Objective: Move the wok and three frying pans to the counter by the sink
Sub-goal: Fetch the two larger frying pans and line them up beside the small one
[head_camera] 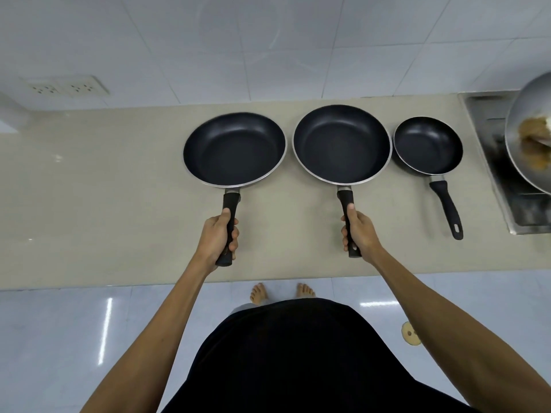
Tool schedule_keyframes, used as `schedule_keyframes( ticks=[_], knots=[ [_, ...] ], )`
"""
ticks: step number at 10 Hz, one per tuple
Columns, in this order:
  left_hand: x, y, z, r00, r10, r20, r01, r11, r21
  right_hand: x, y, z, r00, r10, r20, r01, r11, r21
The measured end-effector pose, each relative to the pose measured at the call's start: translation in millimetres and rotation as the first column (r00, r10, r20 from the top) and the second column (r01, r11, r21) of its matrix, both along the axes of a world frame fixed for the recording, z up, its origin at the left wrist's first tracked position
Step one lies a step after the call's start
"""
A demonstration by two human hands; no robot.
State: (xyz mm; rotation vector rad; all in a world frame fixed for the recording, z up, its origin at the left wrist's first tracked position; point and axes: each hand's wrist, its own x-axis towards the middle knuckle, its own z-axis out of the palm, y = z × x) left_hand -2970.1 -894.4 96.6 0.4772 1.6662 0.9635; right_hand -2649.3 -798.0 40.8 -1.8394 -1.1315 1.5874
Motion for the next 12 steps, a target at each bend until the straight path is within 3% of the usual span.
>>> schedule_keyframes(
  ticks=[4, 8, 12],
  knots=[
    [-4.9, 10.4, -6.4, 0.999, -0.049, -0.016, 0.049, 0.999, -0.008, 20.4, -4.6, -12.4, 0.992, 0.029, 0.125, -0.029, 1.000, -0.005],
    [-9.1, 19.0, -20.0, 0.998, -0.068, -0.017, 0.068, 0.998, -0.011, 17.9, -2.0, -9.2, 0.987, 0.041, 0.157, -0.032, 0.997, -0.064],
    [-14.3, 19.8, -54.7, 0.980, -0.192, -0.053, 0.186, 0.978, -0.091, 16.8, 3.3, -5.8, 0.974, 0.096, 0.206, -0.076, 0.992, -0.103]
  ],
)
